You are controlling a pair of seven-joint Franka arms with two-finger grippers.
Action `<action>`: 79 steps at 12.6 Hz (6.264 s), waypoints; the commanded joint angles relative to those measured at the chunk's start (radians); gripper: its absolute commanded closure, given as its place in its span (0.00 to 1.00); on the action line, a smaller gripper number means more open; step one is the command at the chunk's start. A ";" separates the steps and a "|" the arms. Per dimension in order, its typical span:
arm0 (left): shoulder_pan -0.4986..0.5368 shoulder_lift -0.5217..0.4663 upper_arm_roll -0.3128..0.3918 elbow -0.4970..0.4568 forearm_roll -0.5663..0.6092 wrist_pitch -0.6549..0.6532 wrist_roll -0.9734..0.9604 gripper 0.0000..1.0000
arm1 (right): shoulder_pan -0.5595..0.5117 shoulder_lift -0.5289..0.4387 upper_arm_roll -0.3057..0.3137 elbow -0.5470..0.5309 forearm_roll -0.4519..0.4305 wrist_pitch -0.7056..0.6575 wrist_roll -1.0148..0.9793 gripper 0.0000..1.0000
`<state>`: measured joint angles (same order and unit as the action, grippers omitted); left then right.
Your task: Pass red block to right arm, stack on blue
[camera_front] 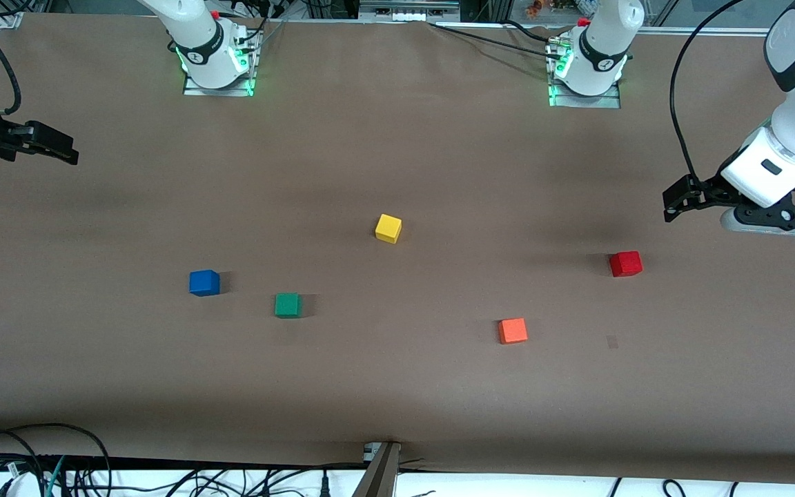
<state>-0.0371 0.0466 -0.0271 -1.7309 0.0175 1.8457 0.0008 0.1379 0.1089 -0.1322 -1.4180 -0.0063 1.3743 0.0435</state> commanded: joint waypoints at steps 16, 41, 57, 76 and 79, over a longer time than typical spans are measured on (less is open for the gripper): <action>0.034 0.064 0.007 0.005 0.001 -0.078 0.033 0.00 | -0.001 0.006 -0.001 0.022 -0.011 -0.007 -0.010 0.00; 0.103 0.415 0.009 -0.444 0.087 0.820 0.041 0.41 | -0.003 0.008 -0.001 0.022 -0.011 -0.006 -0.010 0.00; 0.100 0.386 -0.161 -0.142 0.007 0.590 0.338 1.00 | 0.020 0.083 0.002 0.014 0.083 -0.003 0.004 0.00; 0.019 0.731 -0.619 0.303 -1.137 0.595 1.637 1.00 | -0.041 0.464 0.000 -0.045 1.198 -0.017 -0.373 0.00; -0.047 0.780 -0.620 0.364 -1.256 0.600 1.825 1.00 | -0.032 0.546 0.002 -0.073 1.352 -0.012 -0.476 0.00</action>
<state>-0.0591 0.7677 -0.6391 -1.4363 -1.1641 2.4502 1.6938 0.1056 0.6246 -0.1365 -1.4706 1.2524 1.3689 -0.3763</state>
